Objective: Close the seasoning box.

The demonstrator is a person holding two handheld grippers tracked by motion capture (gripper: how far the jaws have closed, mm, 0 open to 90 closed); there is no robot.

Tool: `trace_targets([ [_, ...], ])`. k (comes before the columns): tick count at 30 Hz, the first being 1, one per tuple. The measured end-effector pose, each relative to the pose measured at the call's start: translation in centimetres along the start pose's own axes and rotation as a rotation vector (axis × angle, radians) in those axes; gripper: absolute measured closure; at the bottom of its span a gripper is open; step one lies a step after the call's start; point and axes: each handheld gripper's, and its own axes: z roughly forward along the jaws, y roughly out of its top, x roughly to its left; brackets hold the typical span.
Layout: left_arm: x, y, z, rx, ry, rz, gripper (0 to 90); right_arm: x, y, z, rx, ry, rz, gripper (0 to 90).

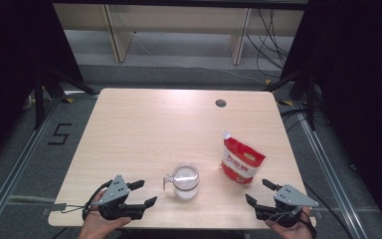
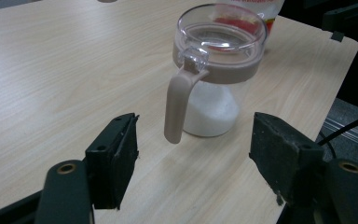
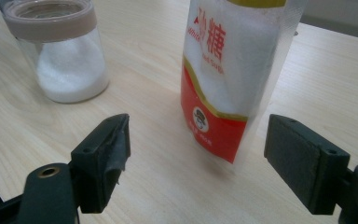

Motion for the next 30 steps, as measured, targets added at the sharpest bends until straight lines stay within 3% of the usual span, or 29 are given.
trace_targets([
  [4,-0.1,-0.4,-0.1,0.007,0.003,-0.008,29.5,0.0,0.0,0.0,-0.006,-0.001,-0.007,23.4],
  [7,0.2,-0.7,-0.2,0.017,-0.006,0.020,28.5,0.0,0.0,0.0,-0.005,0.005,-0.004,22.7],
  [8,0.1,-0.9,-0.1,0.016,-0.004,-0.008,27.9,0.0,0.0,0.1,-0.013,0.004,-0.015,22.5],
  [9,0.1,-1.0,-0.2,0.018,-0.004,-0.005,27.1,0.0,0.0,0.0,-0.002,0.007,-0.004,22.2],
  [11,0.4,-1.2,-0.2,0.028,-0.007,0.023,25.7,-0.3,-0.1,0.3,-0.017,0.003,-0.039,21.0],
  [13,0.4,-1.5,-0.2,0.025,-0.002,0.010,23.5,-0.2,-0.1,0.3,-0.008,0.010,-0.025,20.4],
  [14,0.2,-1.6,-0.2,0.030,0.005,-0.021,22.3,-0.2,-0.1,0.3,-0.009,0.008,-0.027,20.3],
  [17,0.2,-2.0,-0.4,0.046,0.003,-0.003,19.8,-0.2,-0.2,0.3,-0.008,0.007,-0.032,20.3],
  [25,0.0,-2.9,-0.7,0.061,0.008,-0.009,17.4,-0.4,-0.2,0.4,-0.011,-0.002,-0.057,20.2],
  [27,0.0,-3.0,-0.9,0.082,0.022,0.006,17.3,-0.2,-0.2,0.4,0.007,0.007,-0.030,20.1],
  [30,-0.2,-3.2,-1.1,0.089,0.015,0.006,17.4,-0.2,-0.2,0.4,0.004,0.003,-0.038,19.9],
])
